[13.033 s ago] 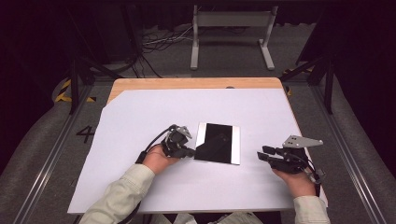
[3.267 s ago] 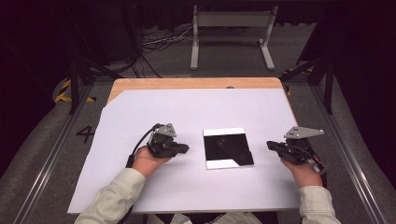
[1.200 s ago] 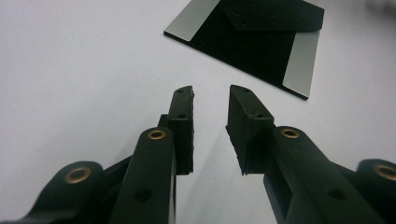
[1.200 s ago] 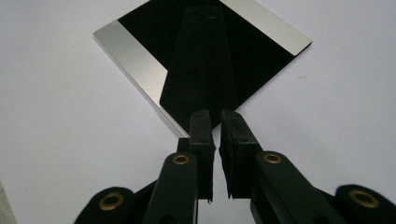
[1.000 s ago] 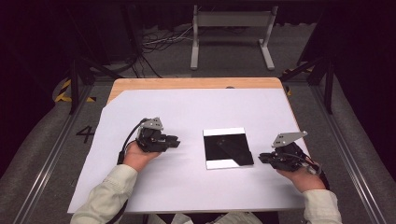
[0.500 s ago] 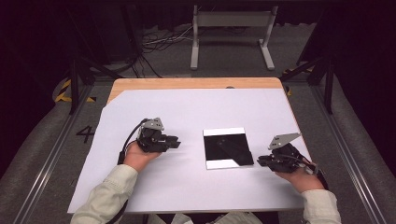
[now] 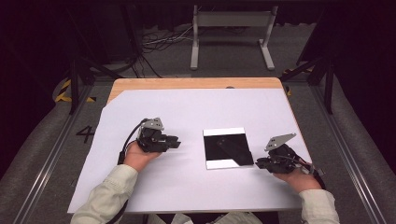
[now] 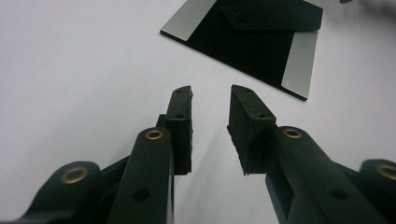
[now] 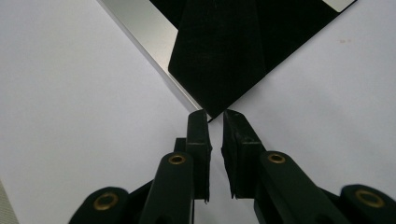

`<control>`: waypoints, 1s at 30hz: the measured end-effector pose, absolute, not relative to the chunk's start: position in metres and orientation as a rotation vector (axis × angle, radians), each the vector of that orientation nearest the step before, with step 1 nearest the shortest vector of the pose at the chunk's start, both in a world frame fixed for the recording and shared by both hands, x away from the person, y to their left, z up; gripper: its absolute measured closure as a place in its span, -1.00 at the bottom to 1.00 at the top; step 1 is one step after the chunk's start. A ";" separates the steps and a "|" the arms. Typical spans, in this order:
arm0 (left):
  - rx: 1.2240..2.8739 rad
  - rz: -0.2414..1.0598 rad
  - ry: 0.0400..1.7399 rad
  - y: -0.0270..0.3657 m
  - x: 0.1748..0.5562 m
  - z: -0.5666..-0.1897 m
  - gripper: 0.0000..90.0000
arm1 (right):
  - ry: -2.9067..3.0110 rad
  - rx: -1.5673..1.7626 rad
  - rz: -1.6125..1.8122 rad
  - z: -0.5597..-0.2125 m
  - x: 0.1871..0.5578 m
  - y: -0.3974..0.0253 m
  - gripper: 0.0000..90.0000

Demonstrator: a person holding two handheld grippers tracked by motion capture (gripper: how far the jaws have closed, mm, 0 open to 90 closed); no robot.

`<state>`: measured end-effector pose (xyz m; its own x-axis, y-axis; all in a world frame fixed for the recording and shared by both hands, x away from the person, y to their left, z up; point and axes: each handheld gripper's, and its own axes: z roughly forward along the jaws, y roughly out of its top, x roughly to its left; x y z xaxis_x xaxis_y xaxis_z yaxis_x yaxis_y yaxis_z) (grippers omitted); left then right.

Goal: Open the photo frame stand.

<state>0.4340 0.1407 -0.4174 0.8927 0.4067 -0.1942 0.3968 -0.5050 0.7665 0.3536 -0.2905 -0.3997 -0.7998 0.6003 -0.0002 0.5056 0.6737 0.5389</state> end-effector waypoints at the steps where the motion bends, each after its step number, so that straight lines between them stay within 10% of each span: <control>1: 2.154 0.014 0.575 0.141 0.434 -0.417 0.56 | 2.709 0.903 0.792 -0.400 0.354 -0.291 0.78; 30: 2.147 0.022 0.609 0.153 0.427 -0.419 0.55 | 2.784 0.931 0.625 -0.414 0.366 -0.276 0.77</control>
